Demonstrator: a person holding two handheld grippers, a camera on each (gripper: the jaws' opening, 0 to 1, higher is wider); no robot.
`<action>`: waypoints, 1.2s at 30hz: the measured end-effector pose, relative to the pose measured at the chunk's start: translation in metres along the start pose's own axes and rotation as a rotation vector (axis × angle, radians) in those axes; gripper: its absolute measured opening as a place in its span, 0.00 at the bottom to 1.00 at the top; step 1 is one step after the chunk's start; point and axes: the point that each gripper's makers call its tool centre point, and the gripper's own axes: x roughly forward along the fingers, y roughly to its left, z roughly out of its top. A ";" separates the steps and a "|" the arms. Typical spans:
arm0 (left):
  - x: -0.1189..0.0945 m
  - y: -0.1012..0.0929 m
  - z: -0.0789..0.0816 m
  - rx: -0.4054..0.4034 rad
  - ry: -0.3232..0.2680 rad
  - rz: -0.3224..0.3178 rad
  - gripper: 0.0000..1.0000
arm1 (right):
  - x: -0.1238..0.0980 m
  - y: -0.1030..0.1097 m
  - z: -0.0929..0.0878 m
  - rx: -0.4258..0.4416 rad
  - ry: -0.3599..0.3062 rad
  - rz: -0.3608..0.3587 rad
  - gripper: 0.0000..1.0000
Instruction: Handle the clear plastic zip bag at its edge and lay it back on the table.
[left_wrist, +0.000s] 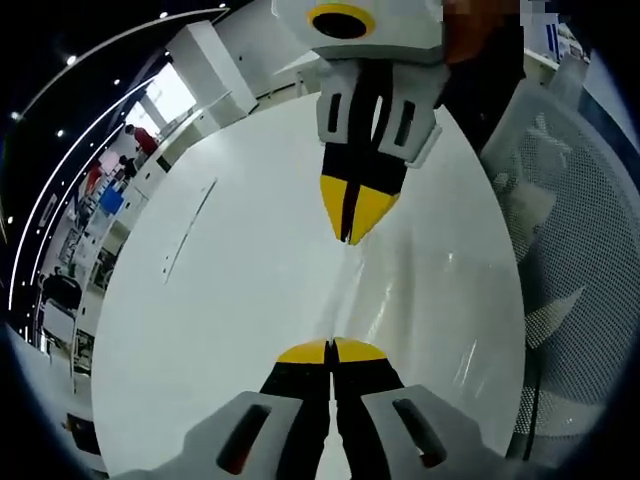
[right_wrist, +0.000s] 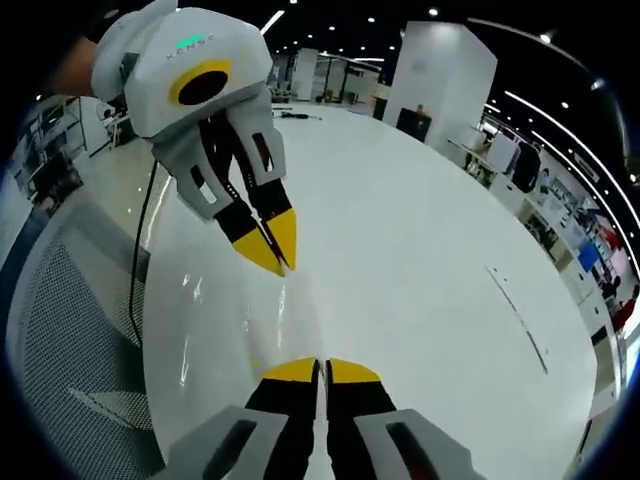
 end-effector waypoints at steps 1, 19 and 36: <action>0.000 0.000 0.000 -0.001 -0.001 0.001 0.00 | 0.000 0.001 0.000 0.001 -0.001 0.003 0.00; -0.020 -0.002 0.043 0.076 -0.151 0.097 0.07 | -0.002 -0.009 0.000 0.078 0.008 -0.026 0.00; 0.015 -0.017 0.062 0.221 -0.108 0.029 0.07 | -0.014 -0.008 0.006 0.069 0.007 -0.024 0.00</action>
